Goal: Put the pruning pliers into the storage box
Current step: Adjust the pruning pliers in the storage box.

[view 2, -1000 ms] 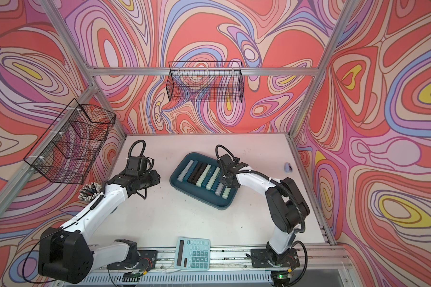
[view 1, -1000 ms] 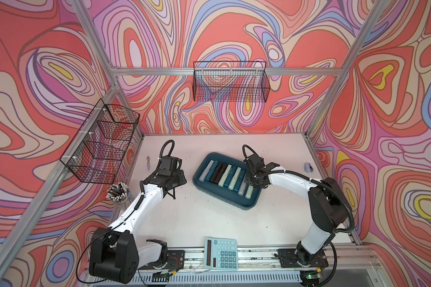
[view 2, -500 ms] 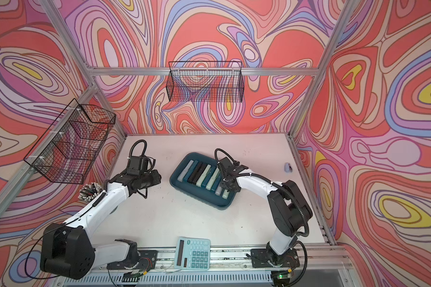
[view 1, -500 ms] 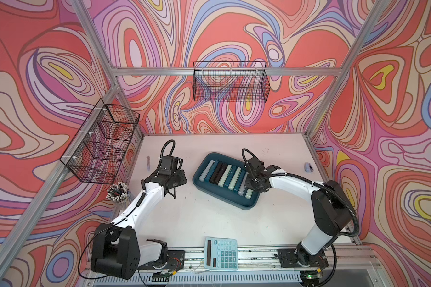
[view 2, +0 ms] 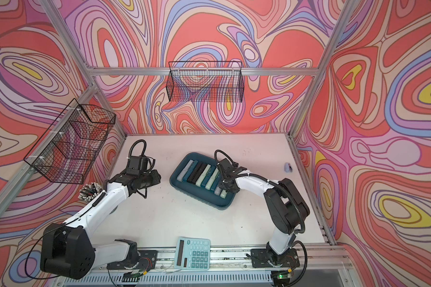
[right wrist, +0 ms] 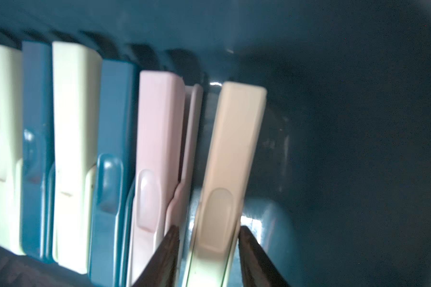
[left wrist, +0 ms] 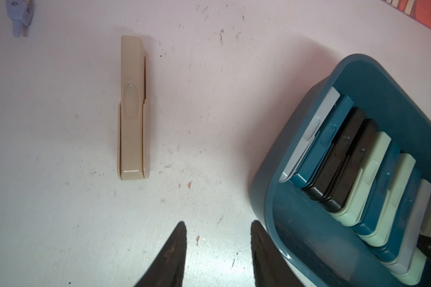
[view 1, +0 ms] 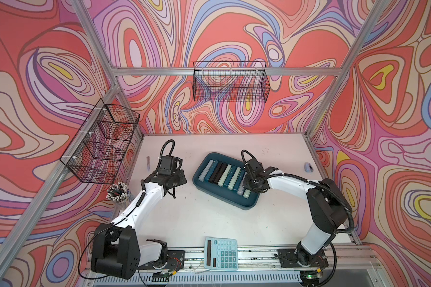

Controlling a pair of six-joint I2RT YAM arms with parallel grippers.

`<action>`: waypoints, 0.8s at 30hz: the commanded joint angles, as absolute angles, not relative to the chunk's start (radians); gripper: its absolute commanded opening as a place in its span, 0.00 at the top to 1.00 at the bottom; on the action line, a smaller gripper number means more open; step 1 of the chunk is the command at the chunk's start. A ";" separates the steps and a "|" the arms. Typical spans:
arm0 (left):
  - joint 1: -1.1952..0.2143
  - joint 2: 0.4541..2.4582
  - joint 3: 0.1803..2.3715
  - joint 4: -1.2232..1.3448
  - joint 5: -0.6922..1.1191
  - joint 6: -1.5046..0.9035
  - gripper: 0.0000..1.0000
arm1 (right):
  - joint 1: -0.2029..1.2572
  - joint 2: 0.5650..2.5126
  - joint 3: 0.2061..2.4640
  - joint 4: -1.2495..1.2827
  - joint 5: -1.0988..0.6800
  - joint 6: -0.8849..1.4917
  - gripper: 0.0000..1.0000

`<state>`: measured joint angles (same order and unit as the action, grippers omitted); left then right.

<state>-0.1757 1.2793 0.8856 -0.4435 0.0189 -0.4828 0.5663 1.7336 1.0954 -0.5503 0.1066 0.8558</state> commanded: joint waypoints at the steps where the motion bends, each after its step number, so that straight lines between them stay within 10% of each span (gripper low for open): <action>1: -0.168 1.297 0.890 -0.440 0.009 -0.472 0.56 | 0.571 1.745 1.098 -0.508 0.090 0.877 0.58; 24: -0.167 1.321 0.875 -0.430 0.016 -0.473 0.55 | 0.569 1.675 1.049 -0.469 0.104 0.840 0.68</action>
